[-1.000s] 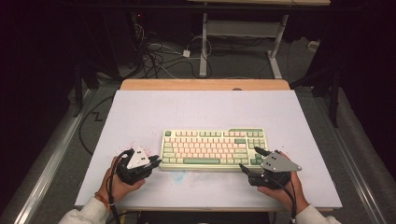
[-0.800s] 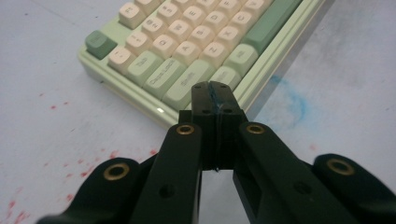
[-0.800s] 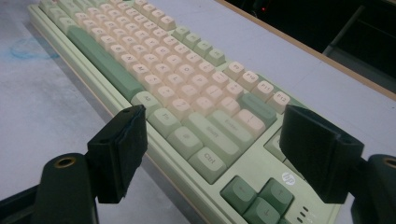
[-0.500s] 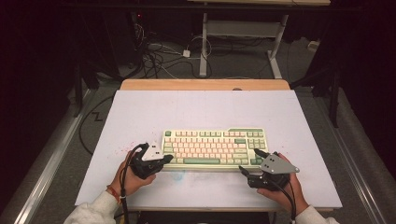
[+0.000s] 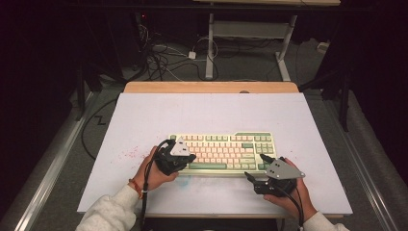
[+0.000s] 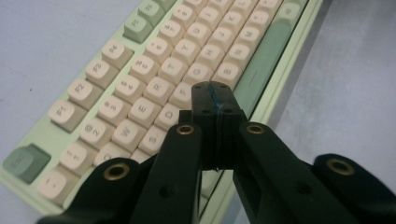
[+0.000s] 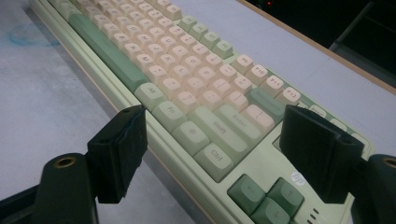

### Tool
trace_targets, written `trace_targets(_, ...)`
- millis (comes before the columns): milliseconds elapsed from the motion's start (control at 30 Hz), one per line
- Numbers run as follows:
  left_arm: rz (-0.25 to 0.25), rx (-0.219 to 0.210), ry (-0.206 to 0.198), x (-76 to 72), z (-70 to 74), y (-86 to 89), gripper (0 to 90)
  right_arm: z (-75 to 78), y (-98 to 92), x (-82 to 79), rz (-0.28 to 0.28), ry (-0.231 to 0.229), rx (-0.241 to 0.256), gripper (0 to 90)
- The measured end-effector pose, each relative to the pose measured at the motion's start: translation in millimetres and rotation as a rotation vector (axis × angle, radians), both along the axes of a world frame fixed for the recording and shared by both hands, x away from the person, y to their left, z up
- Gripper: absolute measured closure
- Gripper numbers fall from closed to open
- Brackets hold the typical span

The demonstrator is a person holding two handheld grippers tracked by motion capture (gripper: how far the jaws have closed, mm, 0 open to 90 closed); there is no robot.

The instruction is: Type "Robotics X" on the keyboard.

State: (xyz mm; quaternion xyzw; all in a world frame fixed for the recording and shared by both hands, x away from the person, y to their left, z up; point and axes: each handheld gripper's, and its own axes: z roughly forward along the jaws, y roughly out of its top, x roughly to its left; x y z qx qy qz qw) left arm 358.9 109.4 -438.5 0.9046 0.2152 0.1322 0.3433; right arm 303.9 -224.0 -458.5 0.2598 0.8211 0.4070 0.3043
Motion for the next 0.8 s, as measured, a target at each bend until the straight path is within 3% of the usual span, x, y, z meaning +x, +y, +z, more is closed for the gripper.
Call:
trace_targets(233, -0.03, 0.012, 0.008, 10.1, -1.3, -21.5, 87.6, -0.6, -0.2, 0.4, 0.003, 0.001, -0.002, 23.6)
trace_targets(433, -0.049, 0.049, 0.017, 16.1, -6.7, -38.4, 87.6, -1.4, 0.2, 0.8, 0.006, 0.005, -0.003, 23.6)
trace_targets(800, -0.057, 0.068, 0.02, 21.3, -11.9, -49.7, 87.5, -2.0, 0.0, 0.7, 0.007, 0.008, -0.007, 23.8)
